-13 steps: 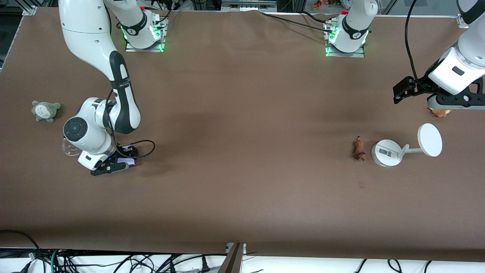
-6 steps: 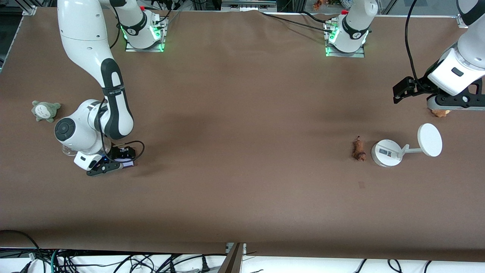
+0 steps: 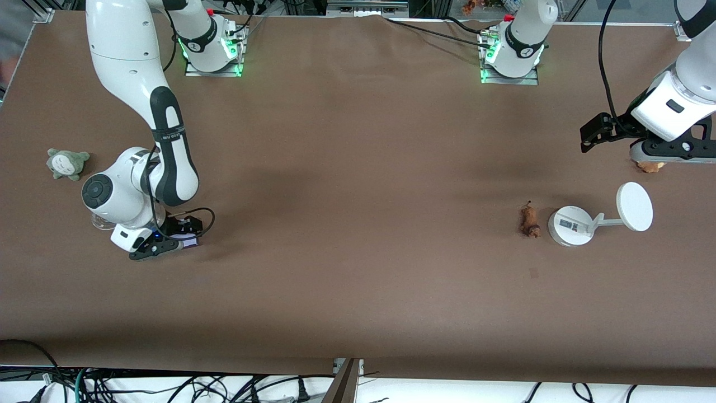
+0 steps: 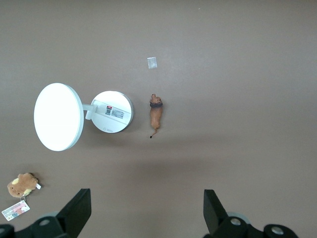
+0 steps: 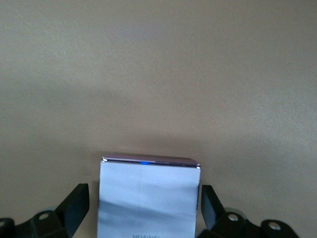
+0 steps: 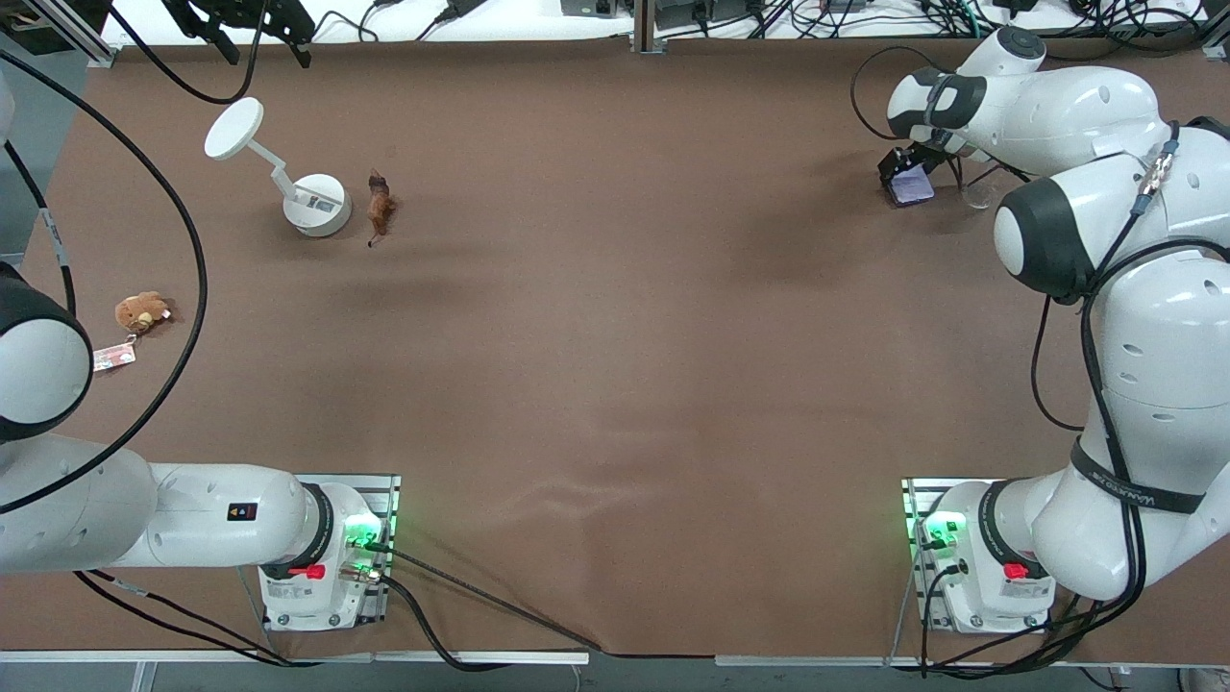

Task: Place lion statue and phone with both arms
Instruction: 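Carry the white phone toward the clear cup with the right gripper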

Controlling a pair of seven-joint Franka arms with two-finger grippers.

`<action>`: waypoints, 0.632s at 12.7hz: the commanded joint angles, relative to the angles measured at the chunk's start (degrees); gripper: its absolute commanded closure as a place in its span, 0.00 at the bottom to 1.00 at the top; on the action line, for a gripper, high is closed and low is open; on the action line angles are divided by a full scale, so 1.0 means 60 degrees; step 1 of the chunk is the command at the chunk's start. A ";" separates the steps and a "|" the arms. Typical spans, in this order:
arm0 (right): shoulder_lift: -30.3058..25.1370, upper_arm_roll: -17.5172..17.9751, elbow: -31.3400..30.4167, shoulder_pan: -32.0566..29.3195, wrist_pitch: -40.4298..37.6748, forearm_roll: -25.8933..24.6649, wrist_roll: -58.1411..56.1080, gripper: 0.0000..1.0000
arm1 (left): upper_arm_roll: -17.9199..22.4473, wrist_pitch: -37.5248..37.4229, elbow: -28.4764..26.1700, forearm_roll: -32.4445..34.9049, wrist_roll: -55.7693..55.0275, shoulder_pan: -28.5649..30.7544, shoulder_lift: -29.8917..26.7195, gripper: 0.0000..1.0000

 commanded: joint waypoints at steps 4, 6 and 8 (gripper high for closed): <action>-0.1168 -0.0452 -0.0019 0.0097 -0.2004 0.0232 -0.0196 0.00 | 0.0043 -0.0299 0.0287 -0.0125 0.0230 0.0024 0.0107 0.00; -0.1637 -0.0935 0.0273 0.0126 -0.3729 0.0173 -0.0153 0.00 | 0.0043 -0.0299 0.0287 -0.0125 0.0244 0.0024 0.0107 0.00; -0.2003 -0.1478 0.1163 0.0200 -0.5589 -0.0511 0.0255 0.00 | 0.0043 -0.0299 0.0287 -0.0125 0.0230 0.0024 0.0107 0.00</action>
